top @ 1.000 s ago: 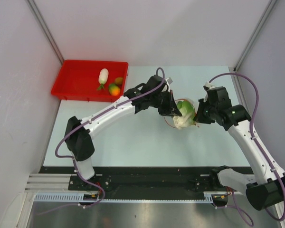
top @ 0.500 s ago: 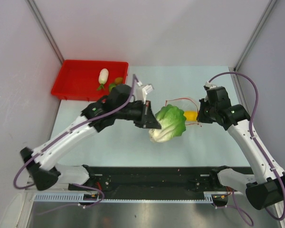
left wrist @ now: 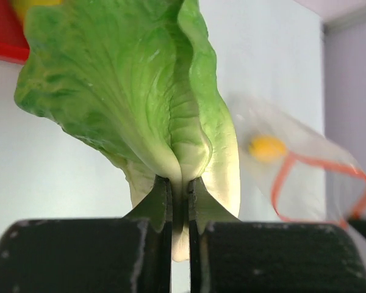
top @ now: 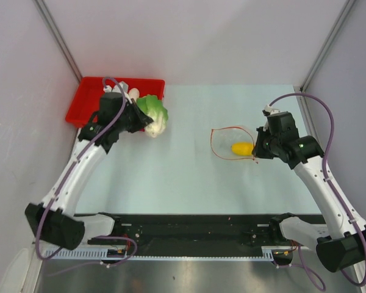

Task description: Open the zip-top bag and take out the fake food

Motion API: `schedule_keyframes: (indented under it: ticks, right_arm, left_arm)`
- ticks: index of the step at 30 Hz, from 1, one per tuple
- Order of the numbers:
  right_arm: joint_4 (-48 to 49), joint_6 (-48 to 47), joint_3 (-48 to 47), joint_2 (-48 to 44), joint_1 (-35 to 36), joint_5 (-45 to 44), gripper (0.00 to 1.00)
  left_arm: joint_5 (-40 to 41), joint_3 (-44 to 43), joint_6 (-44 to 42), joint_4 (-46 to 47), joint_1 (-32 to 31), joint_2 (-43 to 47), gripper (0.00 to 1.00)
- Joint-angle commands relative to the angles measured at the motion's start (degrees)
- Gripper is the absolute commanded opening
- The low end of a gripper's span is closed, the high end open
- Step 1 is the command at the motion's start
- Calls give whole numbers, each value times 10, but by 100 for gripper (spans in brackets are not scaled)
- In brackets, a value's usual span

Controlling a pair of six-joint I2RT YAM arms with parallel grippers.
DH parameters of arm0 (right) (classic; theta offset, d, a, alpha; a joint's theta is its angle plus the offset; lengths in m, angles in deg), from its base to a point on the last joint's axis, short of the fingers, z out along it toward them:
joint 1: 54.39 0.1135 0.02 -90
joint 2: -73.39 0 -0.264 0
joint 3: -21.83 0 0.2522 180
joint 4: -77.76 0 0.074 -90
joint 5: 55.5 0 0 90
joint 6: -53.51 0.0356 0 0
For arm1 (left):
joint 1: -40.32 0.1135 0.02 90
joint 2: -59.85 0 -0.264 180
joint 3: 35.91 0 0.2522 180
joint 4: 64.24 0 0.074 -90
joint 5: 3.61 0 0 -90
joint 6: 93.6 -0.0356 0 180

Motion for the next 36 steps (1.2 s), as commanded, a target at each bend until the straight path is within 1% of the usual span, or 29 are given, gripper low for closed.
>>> schedule_keyframes:
  ticks: [1,3,4,5,6,7,8,9,10,11,12,13,14,16,17,18,19,20,21,22,24,25,28,30,33,34,35,36]
  right_arm:
    - [11,10,-1,-8,-2,4,0]
    - [12,12,-1,-8,-2,4,0]
    - [13,14,-1,-7,-2,4,0]
    - [15,16,-2,-7,-3,3,0]
    - [15,17,-1,-7,-4,3,0]
    - [14,19,-1,-7,-4,3,0]
    - [14,20,-1,-6,-5,2,0]
    - [15,20,-1,-6,-5,0,0]
    - [14,21,-1,-5,-5,-1,0]
    - [14,23,-1,-4,-8,-6,0]
    - [14,25,-2,-2,-7,-7,0]
    - [14,26,-1,-1,-9,-7,0]
    - [15,31,-1,3,-9,-5,0]
    - [20,36,-1,6,-9,-1,0]
    - [25,41,-2,8,-9,3,0]
    - [27,43,-2,9,-9,4,0]
    - [32,47,-2,9,-9,4,0]
    - [35,48,-1,10,-9,19,0]
    - [35,49,-2,12,-8,23,0]
    - [37,50,-1,13,-6,26,0]
    - [37,51,-1,16,-2,39,0]
    - [41,50,-1,18,-1,45,0]
    - [49,56,-2,17,4,72,0]
    - [54,61,-1,18,5,101,0]
    - [65,75,-1,21,6,140,0]
    - [71,79,-1,21,5,148,0]
    - [73,87,-1,21,6,161,0]
    - [77,91,-1,21,6,169,0]
  left_arm:
    - [12,-25,13,126,73,-92,0]
    - [8,-57,6,134,111,-141,0]
    - [-1,-74,-6,138,124,-189,0]
    - [-24,-103,-10,142,149,-219,0]
    - [-42,-122,-16,144,162,-245,0]
    - [-57,-159,-19,144,174,-301,0]
    - [-94,-180,-23,142,194,-328,0]
    - [-112,-201,-27,141,194,-354,0]
    - [-135,-240,-33,145,215,-383,0]
    - [-166,-267,-40,148,226,-434,0]
    - [-192,-295,-60,139,229,-463,0]
    - [-194,-341,-72,131,230,-482,0]
    - [-194,-355,-84,131,230,-511,0]
    - [-191,-397,-106,124,231,-535,4]
    - [-188,-417,-111,112,233,-552,9]
    - [-168,-437,-123,77,234,-580,12]
    - [-154,-470,-129,59,233,-592,18]
    - [-140,-480,-132,44,234,-600,30]
    - [-132,-486,-144,25,234,-610,35]
    - [-103,-492,-149,16,234,-611,45]
    - [-74,-494,-161,-9,233,-604,54]
    - [-40,-488,-167,-13,232,-599,67]
    - [-4,-474,-180,-28,232,-567,73]
    - [10,-465,-187,-39,228,-546,74]
    - [37,-427,-196,-53,210,-483,75]
    - [42,-398,-197,-54,203,-466,75]
    - [50,-382,-195,-61,181,-426,75]
    - [48,-364,-194,-61,170,-405,74]
